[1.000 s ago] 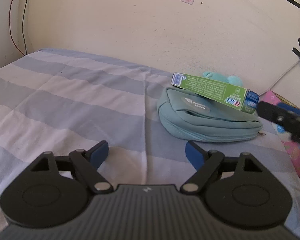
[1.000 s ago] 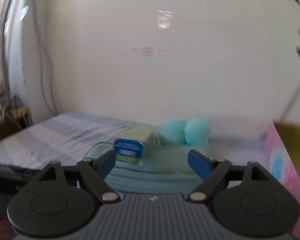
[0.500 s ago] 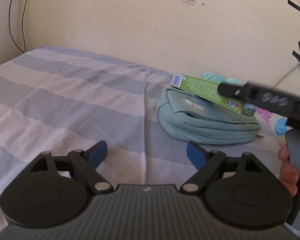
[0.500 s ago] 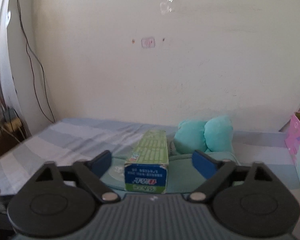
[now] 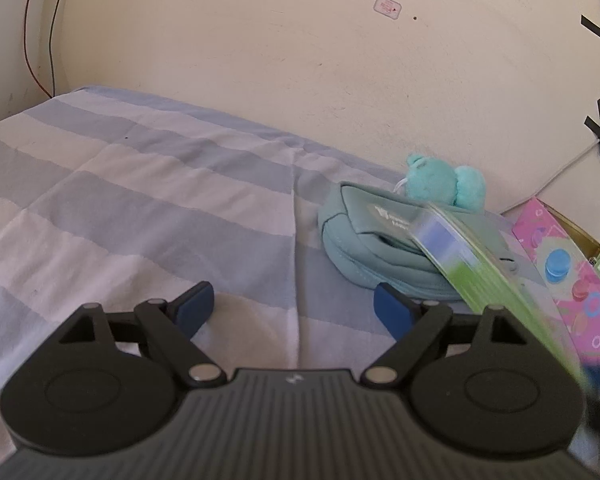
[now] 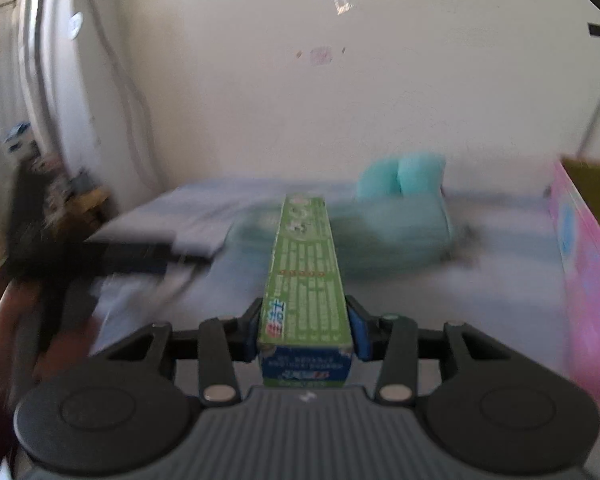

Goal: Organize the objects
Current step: 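Lift the toothpaste box off the teal pouch with the right tool, then carry the Crest toothpaste box toward the pink tin with the right tool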

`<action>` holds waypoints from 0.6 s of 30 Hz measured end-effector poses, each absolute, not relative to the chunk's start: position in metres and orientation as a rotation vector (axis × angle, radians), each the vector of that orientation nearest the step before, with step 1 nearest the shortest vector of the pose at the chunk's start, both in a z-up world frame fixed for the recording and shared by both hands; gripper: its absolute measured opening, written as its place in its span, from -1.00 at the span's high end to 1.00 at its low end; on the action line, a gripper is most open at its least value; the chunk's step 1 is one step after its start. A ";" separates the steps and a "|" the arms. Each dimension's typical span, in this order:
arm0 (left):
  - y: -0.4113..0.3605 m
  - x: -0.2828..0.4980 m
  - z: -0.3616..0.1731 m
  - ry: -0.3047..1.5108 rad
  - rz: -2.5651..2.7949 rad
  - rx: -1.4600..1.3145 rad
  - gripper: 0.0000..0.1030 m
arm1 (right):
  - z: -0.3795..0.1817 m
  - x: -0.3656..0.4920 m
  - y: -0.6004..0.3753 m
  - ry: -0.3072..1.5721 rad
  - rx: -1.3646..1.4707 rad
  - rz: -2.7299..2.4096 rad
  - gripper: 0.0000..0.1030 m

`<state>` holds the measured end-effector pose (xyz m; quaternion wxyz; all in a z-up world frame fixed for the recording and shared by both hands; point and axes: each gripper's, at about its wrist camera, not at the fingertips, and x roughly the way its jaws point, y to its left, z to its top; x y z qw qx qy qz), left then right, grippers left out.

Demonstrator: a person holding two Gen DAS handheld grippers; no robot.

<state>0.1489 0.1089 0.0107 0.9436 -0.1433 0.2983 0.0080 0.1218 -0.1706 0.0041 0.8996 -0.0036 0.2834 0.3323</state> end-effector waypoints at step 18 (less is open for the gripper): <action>0.110 0.144 0.009 0.598 0.005 -0.305 -0.80 | -0.011 0.038 -0.214 0.567 -0.192 0.719 0.04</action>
